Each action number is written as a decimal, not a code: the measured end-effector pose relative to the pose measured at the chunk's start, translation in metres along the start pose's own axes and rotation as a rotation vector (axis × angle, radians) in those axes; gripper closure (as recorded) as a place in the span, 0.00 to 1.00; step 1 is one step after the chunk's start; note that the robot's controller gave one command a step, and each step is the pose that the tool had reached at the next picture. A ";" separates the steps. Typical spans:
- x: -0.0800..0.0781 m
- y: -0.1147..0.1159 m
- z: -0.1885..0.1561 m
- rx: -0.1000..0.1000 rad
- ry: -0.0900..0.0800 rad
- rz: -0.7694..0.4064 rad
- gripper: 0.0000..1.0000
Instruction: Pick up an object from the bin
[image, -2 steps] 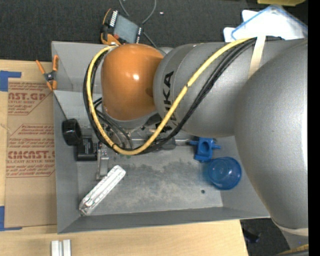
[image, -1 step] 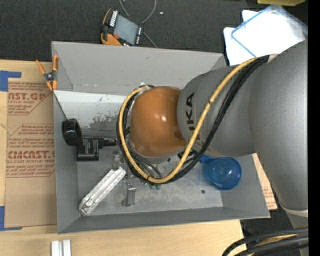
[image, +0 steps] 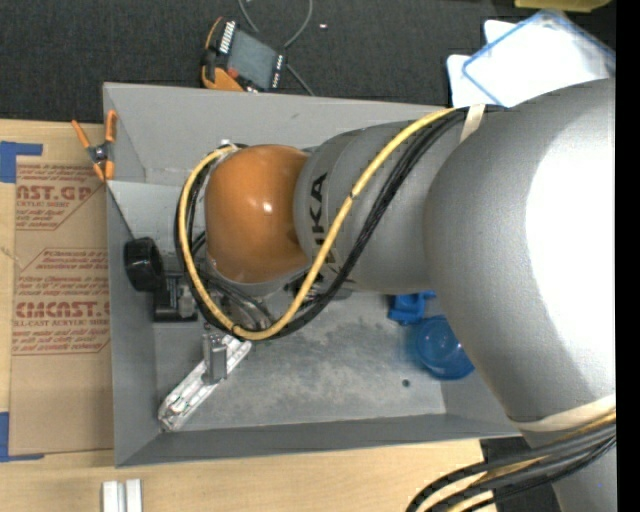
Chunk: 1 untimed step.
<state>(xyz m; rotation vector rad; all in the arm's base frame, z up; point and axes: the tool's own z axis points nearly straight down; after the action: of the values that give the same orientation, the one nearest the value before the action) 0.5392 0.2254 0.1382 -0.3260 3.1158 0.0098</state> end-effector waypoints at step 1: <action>0.050 -0.034 -0.007 0.009 0.020 0.133 0.00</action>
Offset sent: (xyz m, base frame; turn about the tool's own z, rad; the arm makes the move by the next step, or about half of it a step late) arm -0.0154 -0.0281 0.0904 0.0612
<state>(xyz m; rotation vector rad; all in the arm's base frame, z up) 0.4970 0.1817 0.1450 -0.1192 3.1498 -0.0070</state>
